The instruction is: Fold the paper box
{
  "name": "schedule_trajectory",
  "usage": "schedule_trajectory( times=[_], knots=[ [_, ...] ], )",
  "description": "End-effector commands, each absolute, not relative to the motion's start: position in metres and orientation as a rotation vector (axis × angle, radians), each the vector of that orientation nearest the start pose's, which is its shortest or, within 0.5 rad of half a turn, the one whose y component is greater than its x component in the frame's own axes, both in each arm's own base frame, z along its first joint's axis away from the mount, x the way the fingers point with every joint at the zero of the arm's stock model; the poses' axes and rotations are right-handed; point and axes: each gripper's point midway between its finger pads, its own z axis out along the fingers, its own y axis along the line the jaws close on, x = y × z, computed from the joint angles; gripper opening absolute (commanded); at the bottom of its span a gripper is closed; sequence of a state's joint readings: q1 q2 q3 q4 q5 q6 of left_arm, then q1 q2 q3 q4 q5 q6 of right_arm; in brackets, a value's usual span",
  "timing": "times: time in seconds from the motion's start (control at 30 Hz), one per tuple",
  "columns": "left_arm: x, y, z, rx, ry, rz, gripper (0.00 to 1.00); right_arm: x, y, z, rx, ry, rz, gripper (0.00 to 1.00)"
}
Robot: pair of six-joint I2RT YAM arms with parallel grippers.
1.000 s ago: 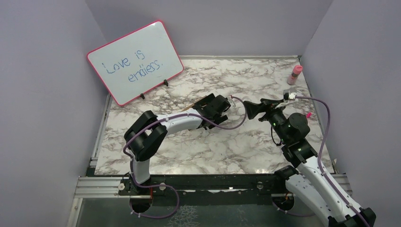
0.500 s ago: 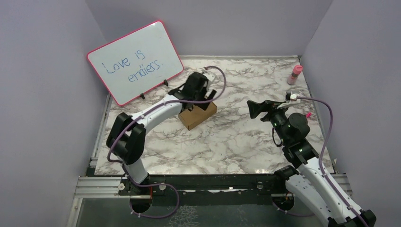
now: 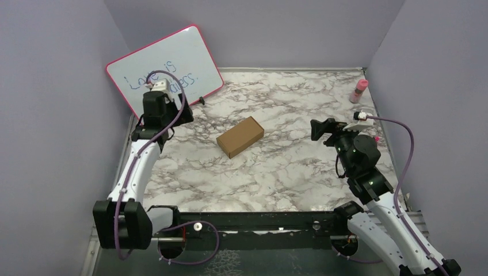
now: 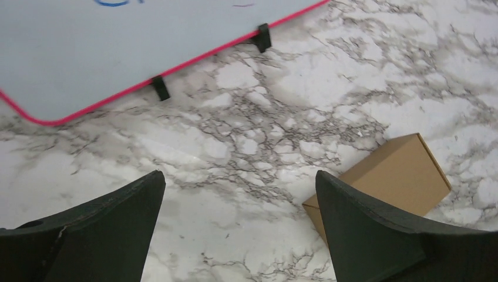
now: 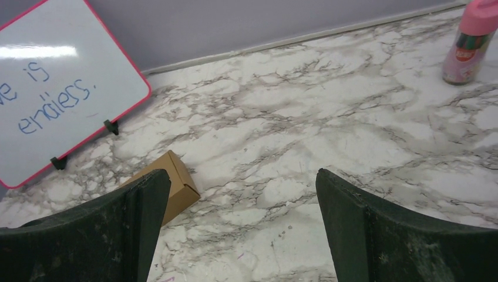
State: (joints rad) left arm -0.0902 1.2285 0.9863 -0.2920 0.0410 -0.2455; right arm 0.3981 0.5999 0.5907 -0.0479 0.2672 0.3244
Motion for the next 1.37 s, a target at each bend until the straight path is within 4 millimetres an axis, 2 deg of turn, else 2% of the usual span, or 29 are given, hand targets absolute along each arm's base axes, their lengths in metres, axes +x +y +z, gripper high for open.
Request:
schedule_trajectory(
  times=[0.0, 0.2, 0.3, 0.47, 0.63, 0.77, 1.0, 1.33],
  knots=[
    [0.349, -0.022, 0.232, -0.228, 1.986, -0.216, 0.99, 0.279, 0.057, 0.287, 0.187, 1.599, 0.208, 1.0],
    [0.31, 0.003, 0.283, -0.215, 1.748, -0.076, 0.99, 0.274, 0.036, 0.305, 0.18, 1.569, 0.072, 1.0],
    [0.292, 0.011, 0.297, -0.187, 1.622, -0.023, 0.99, 0.27, 0.026, 0.305, 0.212, 1.541, 0.034, 1.0],
    [0.277, 0.007, 0.309, -0.134, 1.505, -0.031, 0.99, 0.267, 0.021, 0.303, 0.213, 1.499, 0.015, 1.0],
    [0.276, 0.008, 0.312, -0.182, 1.45, -0.063, 0.99, 0.266, 0.017, 0.303, 0.219, 1.488, -0.003, 1.0],
    [0.271, 0.025, 0.314, -0.355, 1.41, -0.076, 0.99, 0.267, 0.019, 0.3, 0.187, 1.477, -0.008, 1.0],
    [0.272, 0.016, 0.314, -0.275, 1.427, -0.092, 0.99, 0.266, 0.02, 0.306, 0.174, 1.442, 0.003, 1.0],
    [0.273, 0.018, 0.312, -0.292, 1.428, -0.095, 0.99, 0.265, 0.022, 0.305, 0.159, 1.436, 0.006, 1.0]
  ],
)
